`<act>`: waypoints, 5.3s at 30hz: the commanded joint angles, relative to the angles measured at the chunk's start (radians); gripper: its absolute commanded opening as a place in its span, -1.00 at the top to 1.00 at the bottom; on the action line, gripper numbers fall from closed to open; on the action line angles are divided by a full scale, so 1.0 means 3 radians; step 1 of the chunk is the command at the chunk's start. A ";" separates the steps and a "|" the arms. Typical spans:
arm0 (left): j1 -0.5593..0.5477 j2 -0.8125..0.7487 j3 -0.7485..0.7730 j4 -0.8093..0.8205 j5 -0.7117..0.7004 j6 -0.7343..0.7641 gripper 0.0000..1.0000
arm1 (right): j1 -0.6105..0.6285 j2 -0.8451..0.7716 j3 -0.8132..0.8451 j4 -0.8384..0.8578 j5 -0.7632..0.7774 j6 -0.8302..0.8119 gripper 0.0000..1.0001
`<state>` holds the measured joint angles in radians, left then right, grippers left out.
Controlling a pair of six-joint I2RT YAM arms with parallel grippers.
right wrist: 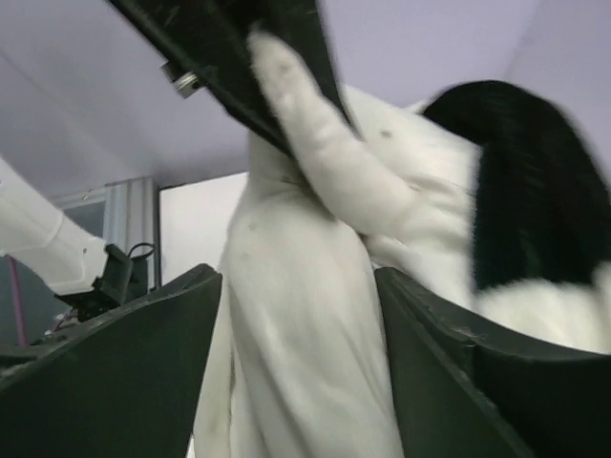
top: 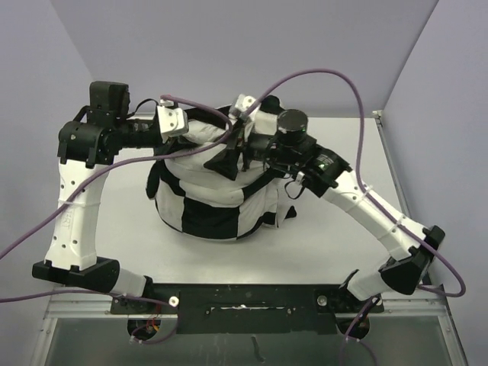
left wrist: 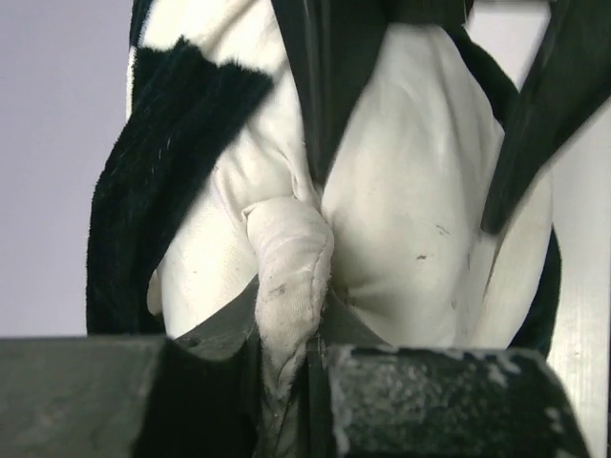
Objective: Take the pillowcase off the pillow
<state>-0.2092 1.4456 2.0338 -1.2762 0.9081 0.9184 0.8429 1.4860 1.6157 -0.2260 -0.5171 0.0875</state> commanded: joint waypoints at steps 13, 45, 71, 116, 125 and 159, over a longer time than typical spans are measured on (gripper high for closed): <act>-0.0013 -0.0309 -0.0199 0.0278 -0.0117 -0.0203 1.00 | -0.1654 -0.0972 -0.0453 -0.0303 0.0339 0.1013 -0.60; -0.0013 -0.0448 0.0024 0.0027 -0.0095 0.0027 1.00 | -0.2259 -0.0774 -0.0880 0.1003 -0.1014 0.2525 1.00; -0.0021 -0.0465 0.0596 -0.1488 0.0050 0.0865 1.00 | -0.2677 -0.0424 -0.0476 0.0263 0.0569 0.1635 1.00; -0.0039 -0.0028 0.0178 0.4249 -0.1401 -0.2398 1.00 | -0.2172 -0.1455 -0.1828 0.0934 0.0209 0.1066 -0.51; -0.0029 -0.0183 0.0069 0.4148 -0.1040 -0.2483 1.00 | -0.1886 -0.1140 -0.2238 0.0914 0.0316 0.0491 -0.53; 0.0627 0.0746 -0.0034 0.4869 -0.1731 -0.1876 1.00 | -0.1757 0.1110 -0.1939 0.1378 -0.0094 -0.0738 -0.96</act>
<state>-0.0368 1.6341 1.9568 0.0010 0.4274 0.3119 0.3275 1.7542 0.9440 0.1123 -0.4229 -0.0597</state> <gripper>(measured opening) 0.088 0.979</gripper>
